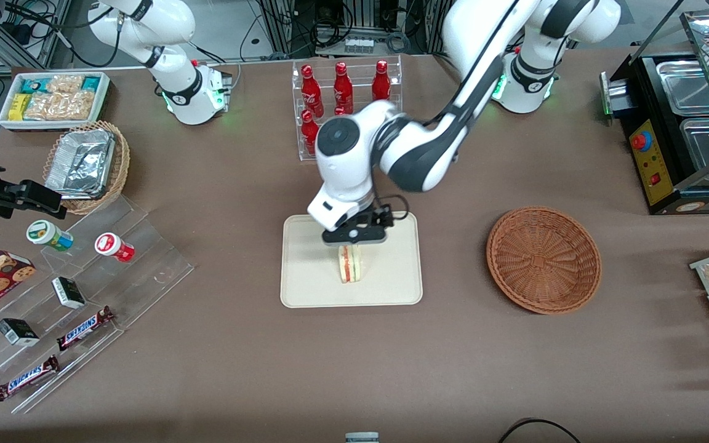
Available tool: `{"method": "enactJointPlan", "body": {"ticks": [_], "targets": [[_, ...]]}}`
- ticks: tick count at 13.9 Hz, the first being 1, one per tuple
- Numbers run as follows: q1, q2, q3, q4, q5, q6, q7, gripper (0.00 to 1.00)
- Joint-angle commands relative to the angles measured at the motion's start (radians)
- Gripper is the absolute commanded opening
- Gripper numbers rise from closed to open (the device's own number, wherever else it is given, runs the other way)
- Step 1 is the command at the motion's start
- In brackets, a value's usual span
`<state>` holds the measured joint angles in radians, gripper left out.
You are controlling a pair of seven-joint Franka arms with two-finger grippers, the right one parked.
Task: Place sandwich from basket to tray
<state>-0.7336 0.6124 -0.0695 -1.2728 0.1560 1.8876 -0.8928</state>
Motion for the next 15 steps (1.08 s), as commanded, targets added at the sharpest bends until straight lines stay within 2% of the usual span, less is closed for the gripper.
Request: {"method": "enactJointPlan", "body": {"ticks": [1, 3, 10, 13, 15], "targets": [[0.043, -0.100, 0.002, -0.034, -0.027, -0.100, -0.020, 0.99], [0.104, -0.172, 0.002, -0.036, -0.030, -0.197, -0.014, 0.99], [0.287, -0.325, 0.000, -0.051, -0.079, -0.314, 0.015, 0.99], [0.373, -0.382, 0.000, -0.057, -0.081, -0.392, 0.165, 0.99], [0.443, -0.424, 0.002, -0.057, -0.111, -0.444, 0.257, 0.99]]}}
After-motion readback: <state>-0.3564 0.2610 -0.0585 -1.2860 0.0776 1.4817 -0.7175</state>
